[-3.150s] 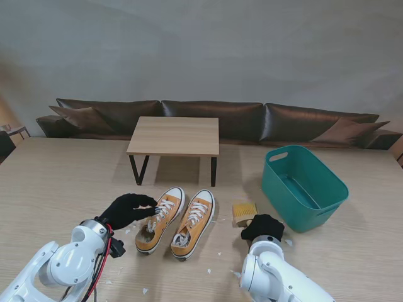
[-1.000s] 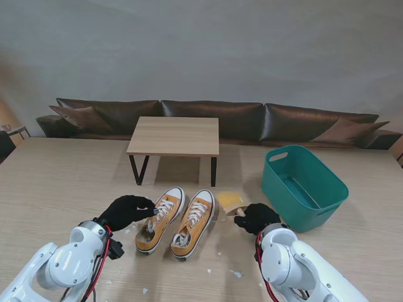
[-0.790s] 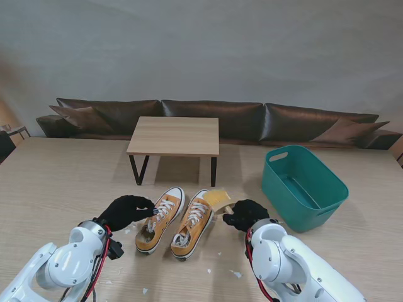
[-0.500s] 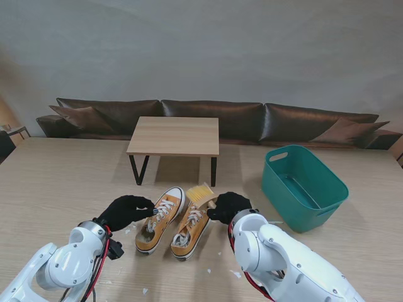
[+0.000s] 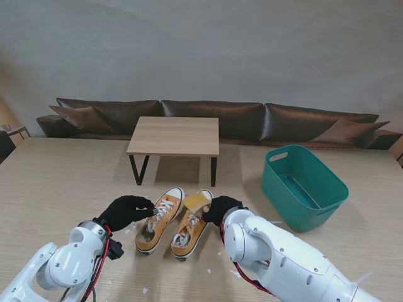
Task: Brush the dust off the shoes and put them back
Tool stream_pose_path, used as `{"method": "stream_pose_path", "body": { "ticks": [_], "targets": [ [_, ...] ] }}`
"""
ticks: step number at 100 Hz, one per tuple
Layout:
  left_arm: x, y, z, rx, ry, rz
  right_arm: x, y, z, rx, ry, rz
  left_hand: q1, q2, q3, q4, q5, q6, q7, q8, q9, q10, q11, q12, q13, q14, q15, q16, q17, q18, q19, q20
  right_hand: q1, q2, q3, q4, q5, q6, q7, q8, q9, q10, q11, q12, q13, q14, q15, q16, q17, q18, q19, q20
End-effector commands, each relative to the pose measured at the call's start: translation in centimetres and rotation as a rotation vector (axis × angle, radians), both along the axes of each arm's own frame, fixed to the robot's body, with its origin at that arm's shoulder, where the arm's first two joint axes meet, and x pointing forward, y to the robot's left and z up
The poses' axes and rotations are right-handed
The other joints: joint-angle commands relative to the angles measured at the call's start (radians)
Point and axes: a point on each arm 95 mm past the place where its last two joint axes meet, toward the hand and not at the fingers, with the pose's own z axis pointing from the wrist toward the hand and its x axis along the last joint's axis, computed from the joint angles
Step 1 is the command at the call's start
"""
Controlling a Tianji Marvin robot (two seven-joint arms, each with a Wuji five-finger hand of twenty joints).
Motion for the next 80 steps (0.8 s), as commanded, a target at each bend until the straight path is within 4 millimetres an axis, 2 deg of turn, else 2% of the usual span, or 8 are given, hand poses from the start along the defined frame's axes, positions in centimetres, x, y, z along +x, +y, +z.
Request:
{"method": "stream_pose_path", "body": {
  "ticks": [1, 36, 80],
  "targets": [
    [-0.1, -0.2, -0.1, -0.004, 0.013, -0.01, -0.4, -0.7, -0.8, -0.016, 0.034, 0.001, 0.033, 0.053, -0.021, 0.035, 0.017, 0.014, -0.005, 0.0, -0.001, 0.014, 0.001, 0.008, 0.017, 0.022, 0.013, 0.015, -0.015, 0.015, -0.032, 0.02, 0.049, 0.06, 0.068, 0.011, 0.124, 0.151, 0.015, -0.009, 0.111, 0.06, 0.159, 0.019, -0.043, -0.142, 0.061, -0.004, 0.477, -0.022, 0.242, -0.002],
    [0.0, -0.2, -0.1, -0.005, 0.015, -0.012, -1.4, -3.0, -1.0, -0.036, 0.056, 0.029, 0.035, 0.056, -0.022, 0.035, 0.022, 0.014, -0.003, 0.001, -0.002, 0.015, 0.0, 0.008, 0.017, 0.022, 0.013, 0.016, -0.016, 0.015, -0.032, 0.02, 0.052, 0.063, 0.061, 0.012, 0.123, 0.147, 0.007, -0.009, 0.11, 0.055, 0.155, 0.021, -0.043, -0.149, 0.059, -0.006, 0.477, -0.029, 0.242, -0.01],
    [-0.2, -0.1, -0.1, -0.005, 0.01, -0.008, -1.9, -5.5, 0.5, -0.085, 0.095, 0.116, 0.037, 0.06, -0.025, 0.035, 0.022, 0.015, -0.003, 0.001, 0.0, 0.013, 0.001, 0.008, 0.018, 0.024, 0.013, 0.016, -0.015, 0.016, -0.032, 0.021, 0.057, 0.064, 0.063, 0.011, 0.122, 0.151, -0.004, -0.005, 0.11, 0.06, 0.142, 0.021, -0.043, -0.139, 0.06, -0.013, 0.477, -0.028, 0.242, -0.016]
  ]
}}
